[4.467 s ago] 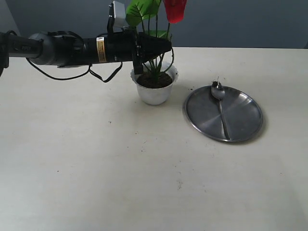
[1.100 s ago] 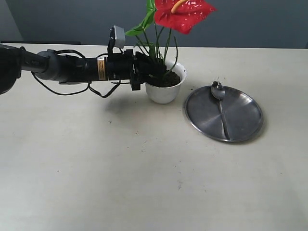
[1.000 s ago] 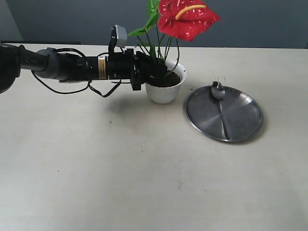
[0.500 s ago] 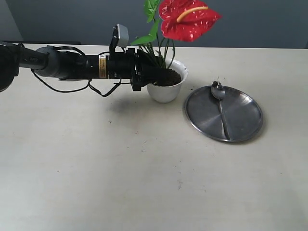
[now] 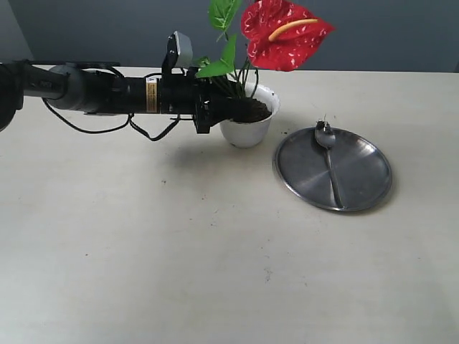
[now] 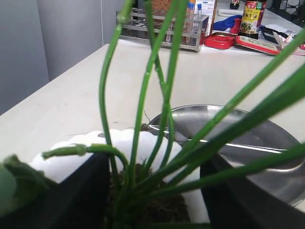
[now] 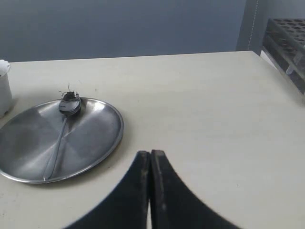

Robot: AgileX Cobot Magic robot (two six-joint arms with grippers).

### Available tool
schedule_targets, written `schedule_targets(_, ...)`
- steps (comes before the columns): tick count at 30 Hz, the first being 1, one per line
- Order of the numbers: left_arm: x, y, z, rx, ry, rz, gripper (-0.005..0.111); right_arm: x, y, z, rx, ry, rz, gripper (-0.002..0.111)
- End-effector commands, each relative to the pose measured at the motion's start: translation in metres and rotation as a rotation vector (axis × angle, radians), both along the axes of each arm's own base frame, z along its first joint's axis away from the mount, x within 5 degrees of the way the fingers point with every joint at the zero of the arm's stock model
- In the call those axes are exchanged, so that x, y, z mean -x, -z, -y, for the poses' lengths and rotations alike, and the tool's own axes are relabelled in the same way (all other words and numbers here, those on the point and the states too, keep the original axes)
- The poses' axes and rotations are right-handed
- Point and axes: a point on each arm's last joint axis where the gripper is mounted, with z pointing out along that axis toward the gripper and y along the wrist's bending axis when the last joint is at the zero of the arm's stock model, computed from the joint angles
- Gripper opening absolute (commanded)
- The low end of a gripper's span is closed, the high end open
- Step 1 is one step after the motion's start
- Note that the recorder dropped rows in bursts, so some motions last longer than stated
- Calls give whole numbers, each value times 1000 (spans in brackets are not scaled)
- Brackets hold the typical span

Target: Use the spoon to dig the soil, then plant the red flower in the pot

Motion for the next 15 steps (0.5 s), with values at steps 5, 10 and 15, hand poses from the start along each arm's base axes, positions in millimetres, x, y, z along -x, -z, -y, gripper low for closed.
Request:
schedule_targets(5, 0, -7, -5, 28, -5, 19, 55, 0, 0, 0, 5, 5, 9, -1)
schedule_targets(10, 0, -8, -5, 27, -6, 28, 56, 0, 0, 0, 5, 5, 9, -1)
schedule_targets(15, -1, -11, -5, 30, -8, 32, 66, 0, 0, 0, 5, 5, 9, -1)
